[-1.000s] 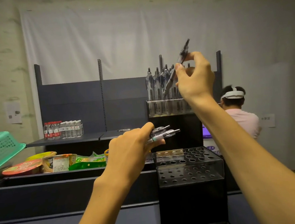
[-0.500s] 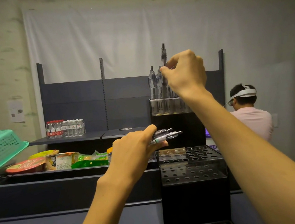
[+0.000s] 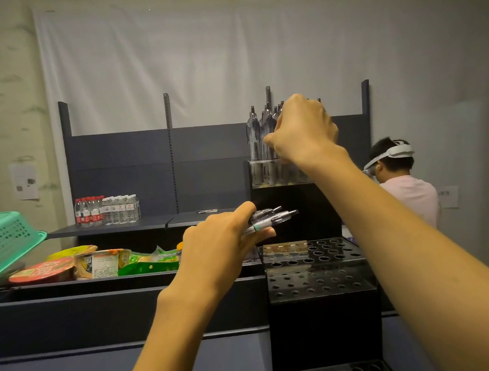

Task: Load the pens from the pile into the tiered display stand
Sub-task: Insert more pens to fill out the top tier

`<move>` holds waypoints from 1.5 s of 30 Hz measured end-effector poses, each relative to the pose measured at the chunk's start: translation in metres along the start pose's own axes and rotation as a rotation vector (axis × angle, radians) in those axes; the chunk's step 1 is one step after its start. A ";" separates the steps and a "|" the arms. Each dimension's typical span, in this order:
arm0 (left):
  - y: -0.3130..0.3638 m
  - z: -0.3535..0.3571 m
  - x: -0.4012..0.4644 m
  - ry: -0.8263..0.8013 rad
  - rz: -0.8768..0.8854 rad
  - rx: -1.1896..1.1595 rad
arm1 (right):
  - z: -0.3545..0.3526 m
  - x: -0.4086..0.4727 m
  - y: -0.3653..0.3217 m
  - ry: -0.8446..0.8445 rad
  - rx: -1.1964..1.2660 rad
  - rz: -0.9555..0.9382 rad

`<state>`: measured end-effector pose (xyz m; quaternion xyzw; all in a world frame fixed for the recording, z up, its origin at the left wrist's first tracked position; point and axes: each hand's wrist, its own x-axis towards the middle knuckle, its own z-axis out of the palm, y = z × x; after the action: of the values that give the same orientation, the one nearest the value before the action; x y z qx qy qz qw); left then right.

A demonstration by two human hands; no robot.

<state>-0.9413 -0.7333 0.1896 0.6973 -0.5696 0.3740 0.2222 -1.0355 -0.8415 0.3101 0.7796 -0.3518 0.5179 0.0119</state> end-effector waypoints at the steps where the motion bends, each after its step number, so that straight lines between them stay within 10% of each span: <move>1: 0.000 0.000 0.000 0.003 -0.002 -0.005 | 0.000 0.000 0.001 0.001 0.016 -0.004; 30: 0.003 0.010 0.013 0.170 -0.131 -0.164 | -0.006 -0.090 0.040 -0.464 0.805 0.134; 45: -0.001 0.010 0.011 0.118 -0.189 -0.227 | 0.006 -0.095 0.037 -0.275 1.080 0.319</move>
<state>-0.9371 -0.7474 0.1924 0.6952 -0.5259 0.3248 0.3669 -1.0719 -0.8205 0.2174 0.6728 -0.1491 0.5135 -0.5114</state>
